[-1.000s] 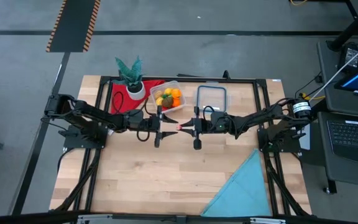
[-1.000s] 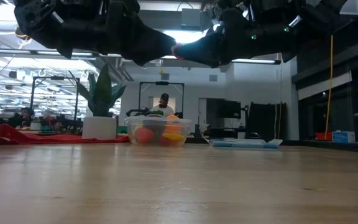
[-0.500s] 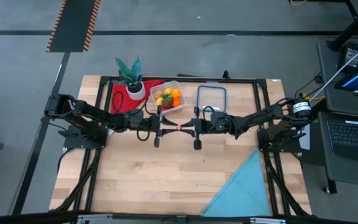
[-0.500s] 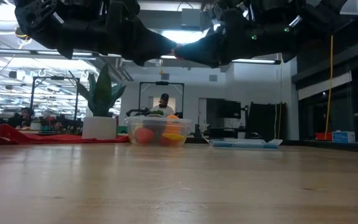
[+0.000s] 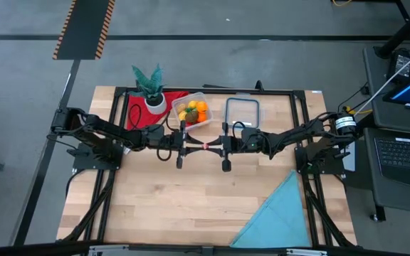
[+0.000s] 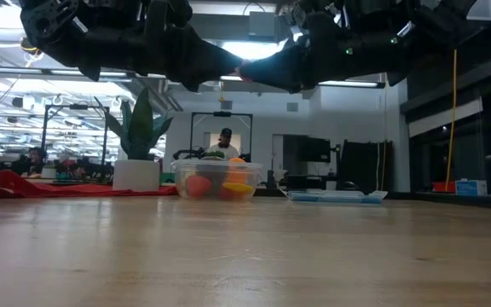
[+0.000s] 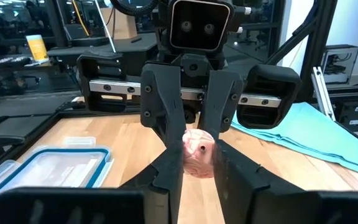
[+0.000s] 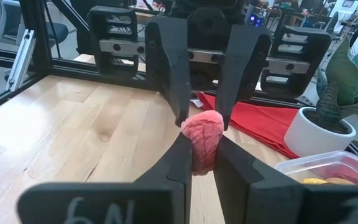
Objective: Pick and placing Produce into tupperware
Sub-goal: Put the peach into the transparent bin
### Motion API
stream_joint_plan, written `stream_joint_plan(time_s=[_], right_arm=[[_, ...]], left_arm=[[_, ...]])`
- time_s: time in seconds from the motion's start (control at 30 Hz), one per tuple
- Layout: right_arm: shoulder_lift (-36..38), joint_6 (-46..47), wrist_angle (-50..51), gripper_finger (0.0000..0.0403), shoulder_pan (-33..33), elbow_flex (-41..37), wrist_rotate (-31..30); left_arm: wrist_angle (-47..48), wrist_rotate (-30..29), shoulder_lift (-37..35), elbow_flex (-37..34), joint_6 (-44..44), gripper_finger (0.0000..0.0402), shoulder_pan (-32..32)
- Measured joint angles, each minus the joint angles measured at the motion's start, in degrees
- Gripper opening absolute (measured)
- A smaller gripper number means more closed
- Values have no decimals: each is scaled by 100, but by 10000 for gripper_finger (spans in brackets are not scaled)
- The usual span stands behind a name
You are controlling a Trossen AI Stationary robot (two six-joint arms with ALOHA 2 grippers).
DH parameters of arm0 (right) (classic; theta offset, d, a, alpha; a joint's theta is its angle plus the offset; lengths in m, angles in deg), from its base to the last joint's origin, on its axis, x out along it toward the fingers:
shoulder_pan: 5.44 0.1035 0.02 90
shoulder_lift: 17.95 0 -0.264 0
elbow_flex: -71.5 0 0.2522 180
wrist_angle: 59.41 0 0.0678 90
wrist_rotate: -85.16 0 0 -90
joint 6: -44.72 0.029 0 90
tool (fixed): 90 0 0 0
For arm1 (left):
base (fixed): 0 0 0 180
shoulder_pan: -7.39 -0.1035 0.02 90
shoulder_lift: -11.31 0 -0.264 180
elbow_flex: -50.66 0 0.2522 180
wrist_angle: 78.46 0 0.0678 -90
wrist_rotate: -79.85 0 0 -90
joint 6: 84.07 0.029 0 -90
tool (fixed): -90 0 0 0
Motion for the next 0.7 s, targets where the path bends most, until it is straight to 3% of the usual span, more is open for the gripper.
stream_joint_plan(time_s=[0.37, 0.53, 0.7], right_arm=[[-2, -16, -83, 52, -4, 24, -11], [-2, -26, -83, 52, -4, 31, -22], [-7, -28, -32, 51, -4, 31, -24]], left_arm=[[1, 7, -4, 0, 40, 104, 0], [-6, -68, -4, 0, 181, 79, 0], [90, -129, -7, 0, 379, 26, 4]])
